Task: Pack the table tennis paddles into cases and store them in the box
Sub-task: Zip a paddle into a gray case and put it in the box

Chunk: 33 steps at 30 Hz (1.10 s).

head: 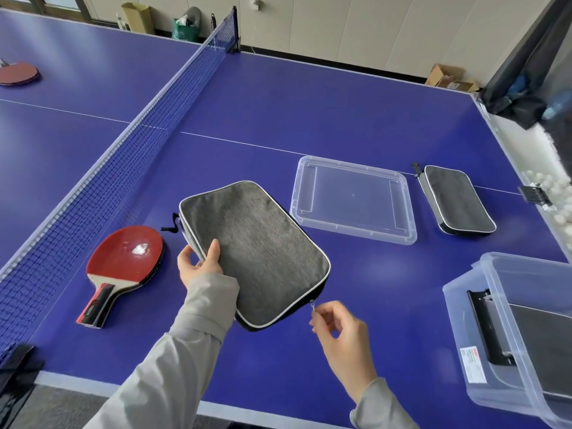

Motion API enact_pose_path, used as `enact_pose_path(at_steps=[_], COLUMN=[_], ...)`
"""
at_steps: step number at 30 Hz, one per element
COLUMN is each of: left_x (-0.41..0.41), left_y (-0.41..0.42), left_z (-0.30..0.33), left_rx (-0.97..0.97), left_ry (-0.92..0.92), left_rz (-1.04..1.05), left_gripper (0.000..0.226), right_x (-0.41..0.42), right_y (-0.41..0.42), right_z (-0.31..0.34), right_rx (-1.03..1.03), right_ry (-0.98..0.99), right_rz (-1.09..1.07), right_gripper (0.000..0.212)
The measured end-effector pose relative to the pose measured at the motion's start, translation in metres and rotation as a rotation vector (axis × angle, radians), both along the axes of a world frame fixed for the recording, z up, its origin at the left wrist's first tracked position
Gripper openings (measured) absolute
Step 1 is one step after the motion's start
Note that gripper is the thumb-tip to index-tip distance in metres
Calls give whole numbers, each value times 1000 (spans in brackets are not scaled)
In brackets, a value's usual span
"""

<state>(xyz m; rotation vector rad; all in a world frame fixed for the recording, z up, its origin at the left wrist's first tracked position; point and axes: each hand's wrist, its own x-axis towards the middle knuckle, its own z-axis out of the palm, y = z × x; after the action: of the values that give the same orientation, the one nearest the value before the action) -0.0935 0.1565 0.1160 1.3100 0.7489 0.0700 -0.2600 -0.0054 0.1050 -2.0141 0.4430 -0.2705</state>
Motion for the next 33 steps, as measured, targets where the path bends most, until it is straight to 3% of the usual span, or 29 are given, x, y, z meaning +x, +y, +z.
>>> enact_pose_path(at_steps=[5, 15, 19, 23, 27, 29, 33], left_x=[-13, -18, -16, -12, -12, -13, -21], left_y=[-17, -35, -36, -26, -11, -8, -12], left_z=[0, 2, 1, -4, -10, -11, -14], left_rx=[-61, -61, -69, -53, -4, -65, -233], left_ry=[-18, 128, 159, 165, 147, 135, 102], left_rz=[75, 195, 189, 89, -135, -275, -527], left_gripper=[50, 57, 58, 59, 57, 49, 28], right_x=[-15, -10, -6, -8, -2, 8, 27], right_y=[27, 58, 60, 51, 1, -28, -57], right_z=[-5, 0, 0, -2, 2, 8, 23], right_rx=[-47, 111, 72, 109, 323, 525, 1042], right_ry=[-37, -50, -81, -3, -38, -55, 60], right_rz=[61, -30, -25, 45, -283, -395, -182], right_gripper=[26, 20, 19, 6, 12, 16, 41])
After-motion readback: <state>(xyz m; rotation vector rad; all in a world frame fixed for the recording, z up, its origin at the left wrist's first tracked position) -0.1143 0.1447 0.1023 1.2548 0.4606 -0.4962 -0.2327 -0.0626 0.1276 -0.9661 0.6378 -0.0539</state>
